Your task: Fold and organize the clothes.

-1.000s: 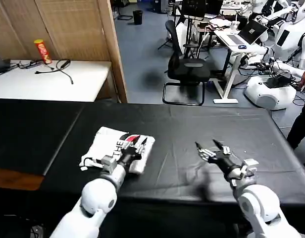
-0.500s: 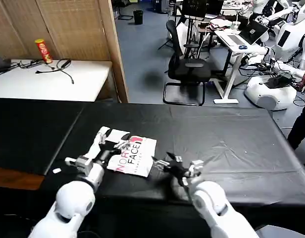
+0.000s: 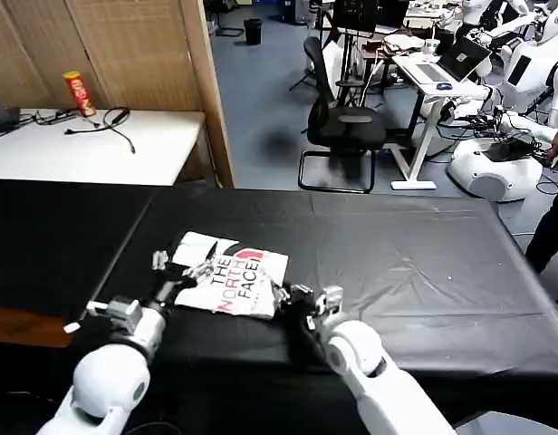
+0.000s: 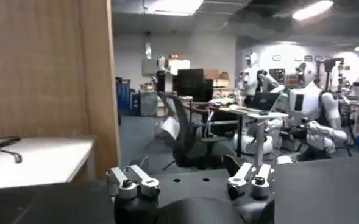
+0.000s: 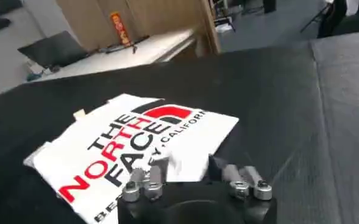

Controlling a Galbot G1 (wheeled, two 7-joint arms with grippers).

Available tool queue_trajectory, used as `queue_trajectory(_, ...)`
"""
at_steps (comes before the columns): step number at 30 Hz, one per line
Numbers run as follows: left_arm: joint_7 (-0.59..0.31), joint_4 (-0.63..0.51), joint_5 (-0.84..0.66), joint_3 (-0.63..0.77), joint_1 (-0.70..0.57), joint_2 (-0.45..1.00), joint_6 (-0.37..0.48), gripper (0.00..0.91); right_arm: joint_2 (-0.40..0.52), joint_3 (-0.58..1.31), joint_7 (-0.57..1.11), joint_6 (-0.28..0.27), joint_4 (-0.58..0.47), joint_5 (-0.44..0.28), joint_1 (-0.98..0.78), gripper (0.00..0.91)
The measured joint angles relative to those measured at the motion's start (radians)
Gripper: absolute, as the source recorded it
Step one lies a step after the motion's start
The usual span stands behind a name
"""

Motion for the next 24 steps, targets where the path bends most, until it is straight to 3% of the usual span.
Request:
queue_trajectory(4,0.001,0.008,0.0,-0.022,0.018,0.001,-0.008,0.878,-0.032,0.042,-0.007,-0.017,0.014,0.02,-0.006,0.029)
queue_trajectory(5,0.0,0.012,-0.001,-0.026,0.02,0.001,-0.008,0.878,-0.046,0.056,-0.009,-0.026,0.021,0.035,-0.01,0.858)
queue_trajectory(8,-0.003,0.018,-0.001,-0.033,0.029,0.0,-0.006,0.878,-0.092,0.096,-0.008,-0.048,0.052,0.076,-0.028,0.878)
queue_trajectory(15,-0.023,0.026,-0.006,-0.031,0.052,0.008,-0.038,0.878,-0.183,0.181,-0.003,-0.051,0.183,0.092,-0.128,0.878)
queue_trajectory(19,-0.015,0.041,-0.01,-0.02,0.062,0.014,-0.078,0.878,-0.23,0.238,-0.029,-0.007,0.259,0.054,-0.201,0.878)
queue_trajectory(24,-0.059,0.038,-0.022,-0.005,0.078,0.015,-0.054,0.878,-0.263,0.302,-0.035,0.098,0.331,-0.037,-0.297,0.878)
